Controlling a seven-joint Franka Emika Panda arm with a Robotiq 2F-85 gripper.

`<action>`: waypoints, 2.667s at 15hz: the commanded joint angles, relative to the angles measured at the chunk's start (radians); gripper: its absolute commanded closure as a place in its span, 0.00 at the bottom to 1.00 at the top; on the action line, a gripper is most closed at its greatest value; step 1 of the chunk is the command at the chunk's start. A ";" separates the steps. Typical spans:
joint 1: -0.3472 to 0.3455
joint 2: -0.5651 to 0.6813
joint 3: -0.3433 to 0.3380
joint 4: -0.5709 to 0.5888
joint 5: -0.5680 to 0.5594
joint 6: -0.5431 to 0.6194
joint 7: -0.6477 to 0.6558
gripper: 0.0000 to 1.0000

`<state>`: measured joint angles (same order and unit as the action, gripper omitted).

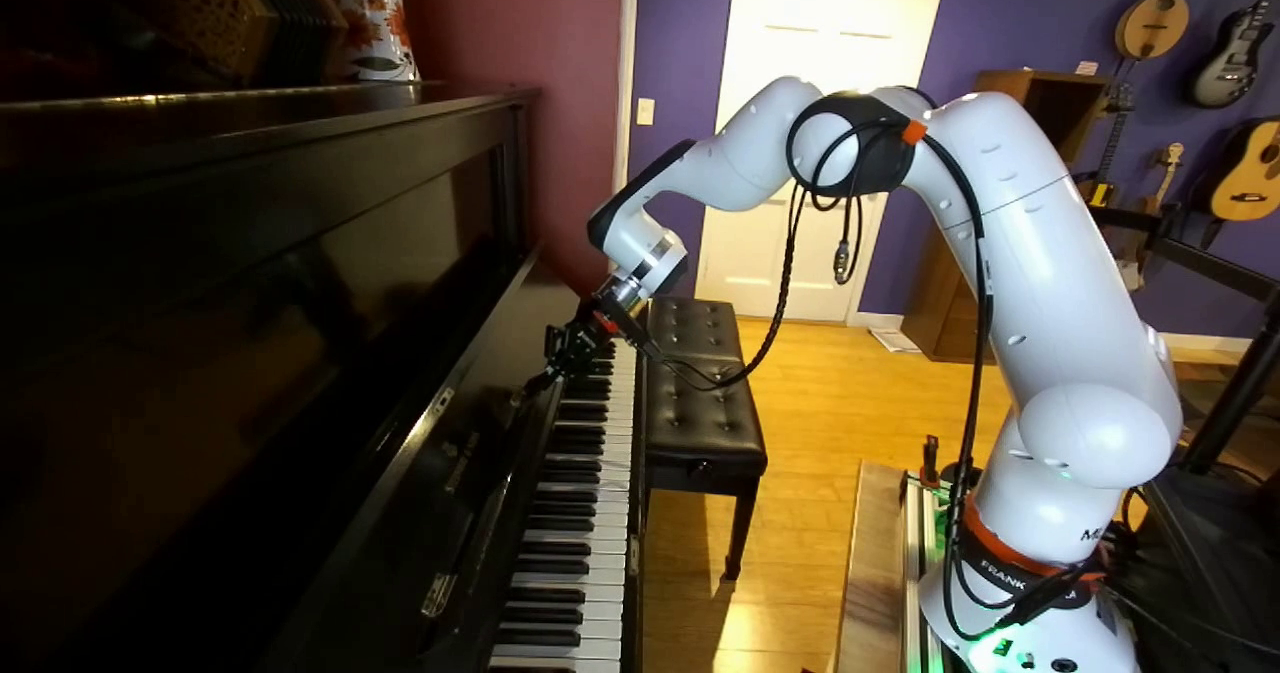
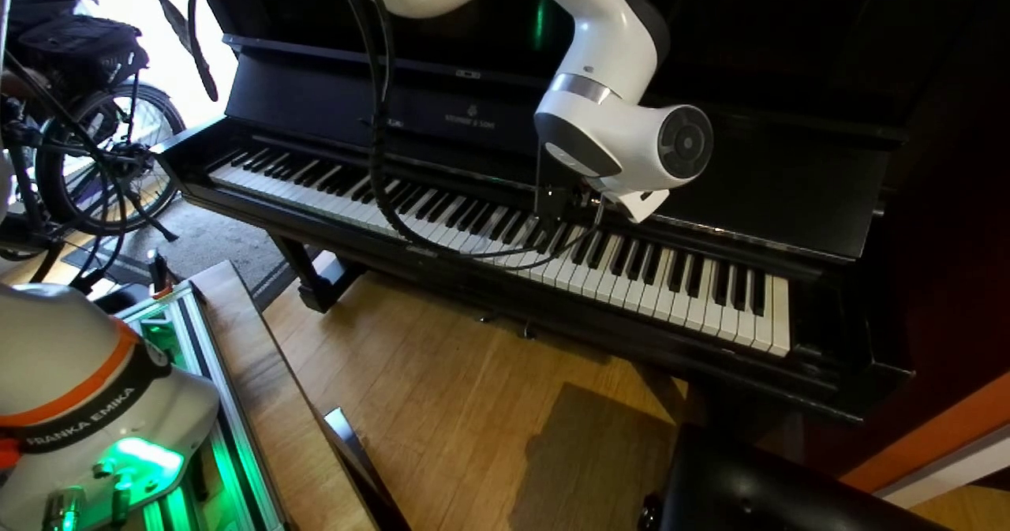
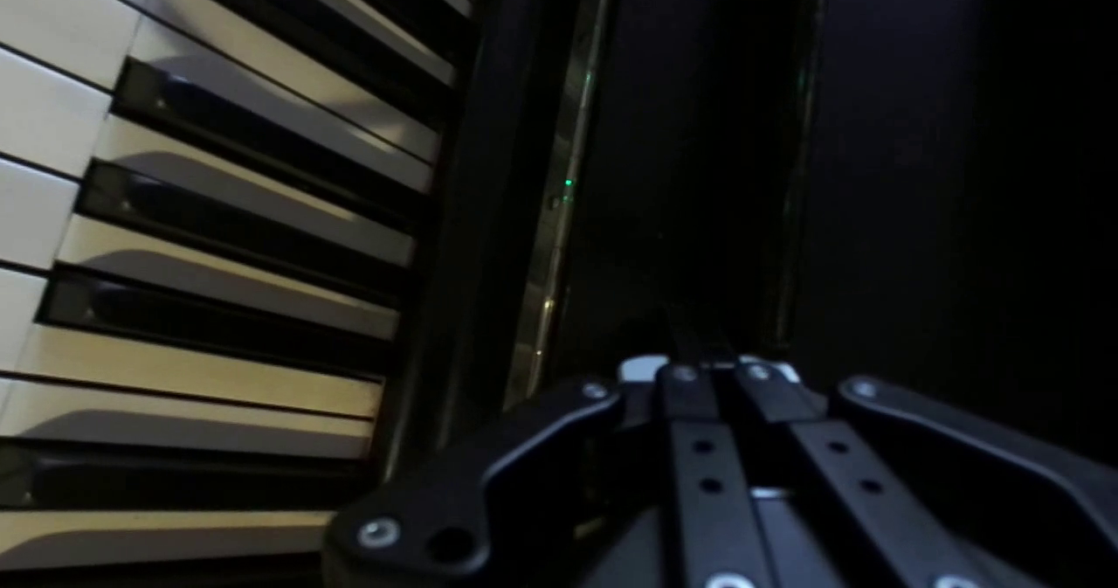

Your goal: Lift the piano notes holder

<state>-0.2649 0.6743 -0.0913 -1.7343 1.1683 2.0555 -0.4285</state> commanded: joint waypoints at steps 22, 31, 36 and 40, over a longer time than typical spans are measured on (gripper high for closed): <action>0.007 -0.024 0.007 0.031 0.043 -0.091 0.092 1.00; 0.032 0.002 0.019 0.047 0.067 -0.024 0.084 1.00; 0.039 -0.077 0.003 -0.029 0.033 -0.033 0.097 1.00; 0.059 -0.223 -0.026 -0.164 -0.042 -0.026 0.086 1.00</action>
<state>-0.2346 0.5876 -0.0883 -1.7573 1.1830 1.9983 -0.3417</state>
